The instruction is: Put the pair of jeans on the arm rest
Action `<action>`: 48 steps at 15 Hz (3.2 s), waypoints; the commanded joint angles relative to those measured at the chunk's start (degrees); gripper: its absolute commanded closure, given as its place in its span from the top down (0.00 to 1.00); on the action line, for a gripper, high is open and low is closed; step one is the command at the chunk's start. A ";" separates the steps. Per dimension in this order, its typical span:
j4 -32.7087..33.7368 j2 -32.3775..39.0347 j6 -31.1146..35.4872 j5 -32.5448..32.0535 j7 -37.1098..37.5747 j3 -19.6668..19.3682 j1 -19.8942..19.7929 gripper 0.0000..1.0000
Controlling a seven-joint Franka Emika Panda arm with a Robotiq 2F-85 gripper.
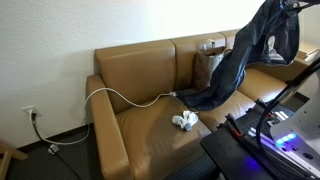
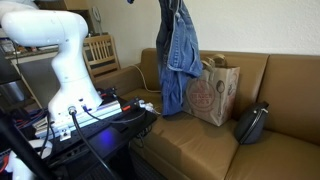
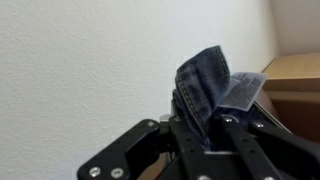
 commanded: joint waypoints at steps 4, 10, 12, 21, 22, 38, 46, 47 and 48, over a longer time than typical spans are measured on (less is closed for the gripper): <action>6.11 9.09 16.39 1.08 -13.08 -6.21 8.28 0.06; 3.74 9.50 2.14 0.04 -6.68 -5.44 15.09 0.06; 3.67 8.07 -1.59 0.04 0.55 3.43 15.49 0.06; 5.49 8.41 -11.00 0.05 8.08 18.33 12.71 0.06; 6.20 8.67 -15.55 0.04 10.85 18.92 10.68 0.06; 10.17 -18.56 -41.18 -2.60 8.10 26.95 5.96 0.06; 15.86 -39.84 -49.31 -3.42 -7.30 35.30 6.81 0.06; 15.66 -42.44 -50.10 -5.14 -9.16 34.81 7.92 0.06; 15.73 -44.95 -50.67 -7.13 -10.66 34.35 8.80 0.06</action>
